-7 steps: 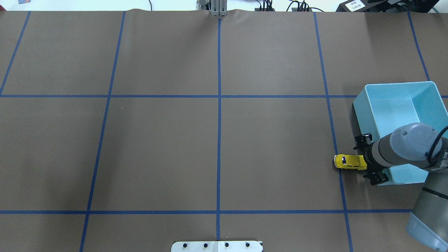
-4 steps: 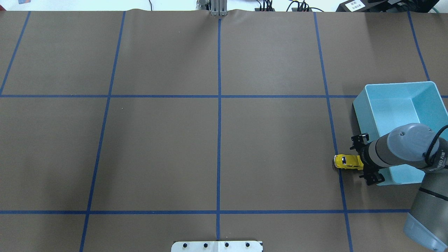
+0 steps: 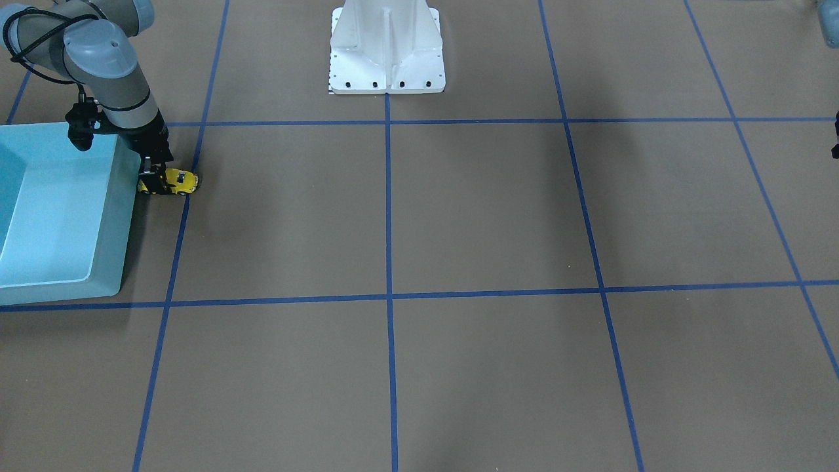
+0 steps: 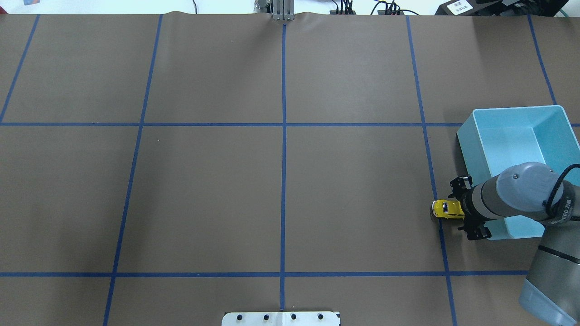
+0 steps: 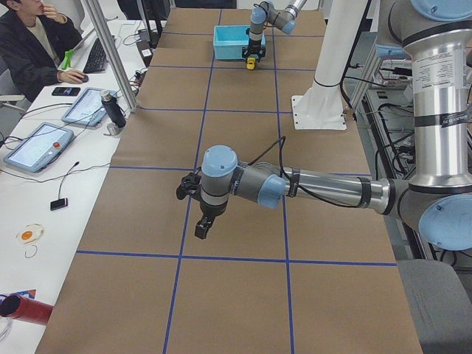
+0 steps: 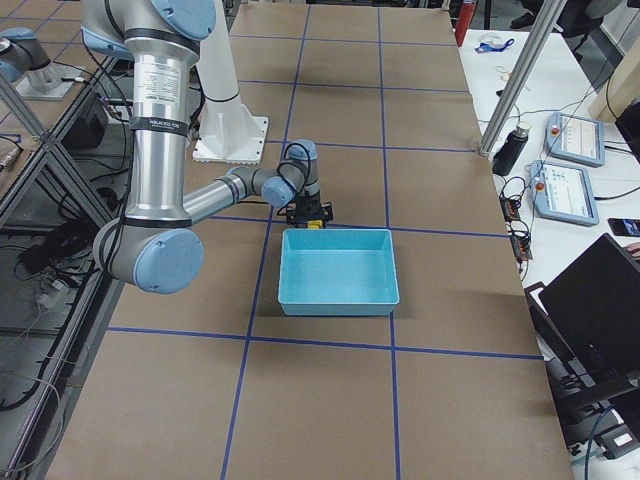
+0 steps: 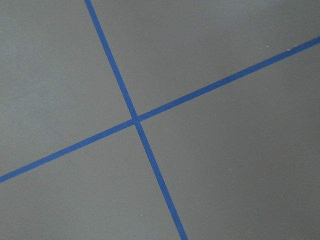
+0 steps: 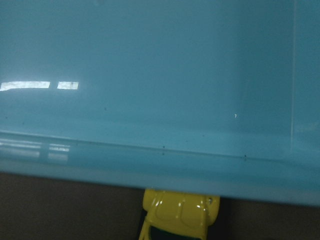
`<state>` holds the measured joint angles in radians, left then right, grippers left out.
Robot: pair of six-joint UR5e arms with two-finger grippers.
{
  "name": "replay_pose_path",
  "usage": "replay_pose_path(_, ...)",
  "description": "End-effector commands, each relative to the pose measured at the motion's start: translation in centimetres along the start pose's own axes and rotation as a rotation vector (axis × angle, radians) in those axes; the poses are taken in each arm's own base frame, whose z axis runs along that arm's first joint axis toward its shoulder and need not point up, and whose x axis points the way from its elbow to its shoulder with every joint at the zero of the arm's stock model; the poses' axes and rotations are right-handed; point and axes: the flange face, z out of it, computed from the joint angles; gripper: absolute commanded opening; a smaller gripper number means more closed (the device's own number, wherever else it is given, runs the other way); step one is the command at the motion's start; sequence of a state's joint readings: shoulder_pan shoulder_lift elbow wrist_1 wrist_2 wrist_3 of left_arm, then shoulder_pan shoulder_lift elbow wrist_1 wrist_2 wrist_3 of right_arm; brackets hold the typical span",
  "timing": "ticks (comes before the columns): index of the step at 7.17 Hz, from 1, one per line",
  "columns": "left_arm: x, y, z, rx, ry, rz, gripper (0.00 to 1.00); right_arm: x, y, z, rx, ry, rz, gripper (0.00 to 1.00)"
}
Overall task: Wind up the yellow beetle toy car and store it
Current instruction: 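Close the right gripper on the yellow car and lift it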
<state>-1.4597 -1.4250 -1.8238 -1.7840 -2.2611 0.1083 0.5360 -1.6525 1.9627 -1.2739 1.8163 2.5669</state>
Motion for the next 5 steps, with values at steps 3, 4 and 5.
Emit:
replay_pose_path(3, -0.4, 0.0, -0.6, 0.011, -0.006, -0.001, 1.00, 0.0, 0.8, -1.3, -0.028, -0.005, -0.008, 0.03)
replay_pose_path(4, -0.7, 0.2, -0.5, 0.002, -0.008, 0.015, 1.00, -0.6, 2.1, -2.3, -0.048, -0.012, -0.011, 0.02)
replay_pose_path(5, -1.0, 0.4, -0.8, 0.006, -0.011, 0.009, 1.00, -1.1, 3.4, -3.9, -0.058, -0.006, -0.010, 0.02)
